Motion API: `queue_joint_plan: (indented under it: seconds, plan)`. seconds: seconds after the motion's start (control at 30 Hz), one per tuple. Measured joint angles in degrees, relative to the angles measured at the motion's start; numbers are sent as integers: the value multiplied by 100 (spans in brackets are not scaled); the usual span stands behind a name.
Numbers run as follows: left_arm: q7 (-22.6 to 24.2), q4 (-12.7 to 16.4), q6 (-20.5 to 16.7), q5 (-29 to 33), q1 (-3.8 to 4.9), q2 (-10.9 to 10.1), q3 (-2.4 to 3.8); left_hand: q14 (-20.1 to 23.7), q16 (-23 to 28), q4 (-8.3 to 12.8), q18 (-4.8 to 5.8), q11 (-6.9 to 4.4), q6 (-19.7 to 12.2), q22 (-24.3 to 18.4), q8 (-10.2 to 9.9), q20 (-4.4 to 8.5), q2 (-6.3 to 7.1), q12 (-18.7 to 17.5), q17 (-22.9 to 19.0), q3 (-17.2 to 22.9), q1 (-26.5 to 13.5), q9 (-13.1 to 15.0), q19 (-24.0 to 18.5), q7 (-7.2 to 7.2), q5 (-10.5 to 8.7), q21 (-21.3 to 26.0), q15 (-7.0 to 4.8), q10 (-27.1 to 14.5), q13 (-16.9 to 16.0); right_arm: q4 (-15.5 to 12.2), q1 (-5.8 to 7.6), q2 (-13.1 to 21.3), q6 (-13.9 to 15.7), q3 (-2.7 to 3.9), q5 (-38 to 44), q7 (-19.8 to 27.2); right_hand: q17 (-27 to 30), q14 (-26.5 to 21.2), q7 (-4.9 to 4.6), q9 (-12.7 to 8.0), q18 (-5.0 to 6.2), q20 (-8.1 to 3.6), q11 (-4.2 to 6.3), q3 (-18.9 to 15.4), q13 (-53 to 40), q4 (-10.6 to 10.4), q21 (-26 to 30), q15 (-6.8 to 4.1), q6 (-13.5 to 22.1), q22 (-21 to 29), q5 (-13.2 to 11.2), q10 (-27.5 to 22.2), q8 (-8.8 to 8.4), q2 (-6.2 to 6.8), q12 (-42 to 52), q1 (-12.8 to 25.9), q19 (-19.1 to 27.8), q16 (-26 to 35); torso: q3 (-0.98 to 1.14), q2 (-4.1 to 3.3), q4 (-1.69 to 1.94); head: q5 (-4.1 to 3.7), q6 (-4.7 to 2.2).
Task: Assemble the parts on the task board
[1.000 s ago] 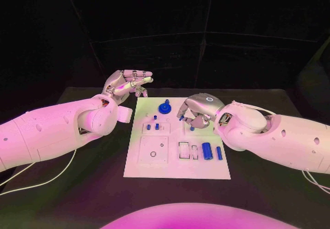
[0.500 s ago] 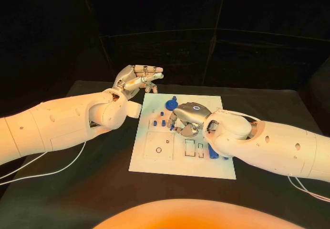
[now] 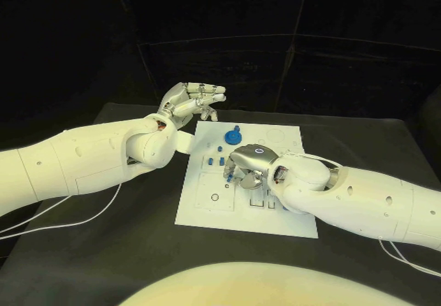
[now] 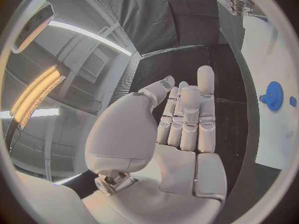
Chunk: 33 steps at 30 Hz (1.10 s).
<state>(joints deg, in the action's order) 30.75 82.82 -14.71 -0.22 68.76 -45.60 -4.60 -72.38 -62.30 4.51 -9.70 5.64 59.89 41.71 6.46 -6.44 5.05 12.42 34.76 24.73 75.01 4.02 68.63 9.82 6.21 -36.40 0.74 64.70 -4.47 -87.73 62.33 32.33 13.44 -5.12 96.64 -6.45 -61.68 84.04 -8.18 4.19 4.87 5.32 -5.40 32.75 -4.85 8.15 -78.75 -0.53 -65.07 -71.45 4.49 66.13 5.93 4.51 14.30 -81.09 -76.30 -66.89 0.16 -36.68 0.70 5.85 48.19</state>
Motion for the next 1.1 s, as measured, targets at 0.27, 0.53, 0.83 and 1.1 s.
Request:
queue_joint_plan:
  seconds: [0.27, 0.53, 0.83, 1.1]
  plan:
    - [-3, -14, 15, 0, 0, 25, 0, 0, 0, 0, 0, 0, 0, -6, 0, 0, 0, 23, -6, 0, 0, 0, 0, 0, 0, 23, 0, 0, 0, -5, -35, -59, -64, 0, 3, 17, 7, 0, -13, 0, 0, 0, 0, -1, 1, 0, 0, 0, 13, 1, -2, 0, 0, 15, -1, 15, 0, 0, -1, 3, 0, 9, 29]
    - [-7, -19, 26, 1, 0, 27, 0, 0, 0, 0, 0, 0, 0, -6, 0, 0, 0, 23, -6, 0, 0, 0, 0, 0, 0, 23, 0, 0, 0, 13, -50, -81, -140, 0, 11, 23, 7, 0, -21, 0, 0, 0, 0, -1, 4, -1, 0, 0, 21, 1, -16, 0, 0, 16, -22, 15, 0, 0, -5, 5, 0, 23, 47]
    - [-10, -21, 36, 1, 0, 27, 0, 0, 0, 0, 0, 0, 0, -5, 0, 0, 0, 23, -6, 0, 0, 0, 0, 0, 0, 23, 0, 0, 1, 30, -57, -86, -218, 0, 34, 21, 6, 0, -21, 1, 0, 0, 0, -4, 2, -4, -23, 0, 21, 1, -17, 0, -23, 16, -37, 15, 0, 0, -7, 7, 0, 32, 60]
    - [-12, -25, 44, 1, 0, 24, 0, 0, 0, 0, 0, 0, 0, -5, 0, 0, 0, 23, -5, 0, 0, 0, 0, 0, 0, 23, 0, 0, 1, 52, -59, -103, -270, 0, 80, 4, 6, 0, -21, 1, 0, 0, 0, -4, -1, -4, -23, 0, 21, 0, -18, 0, -23, 25, -8, 22, 0, 0, -7, 7, 0, 32, 68]
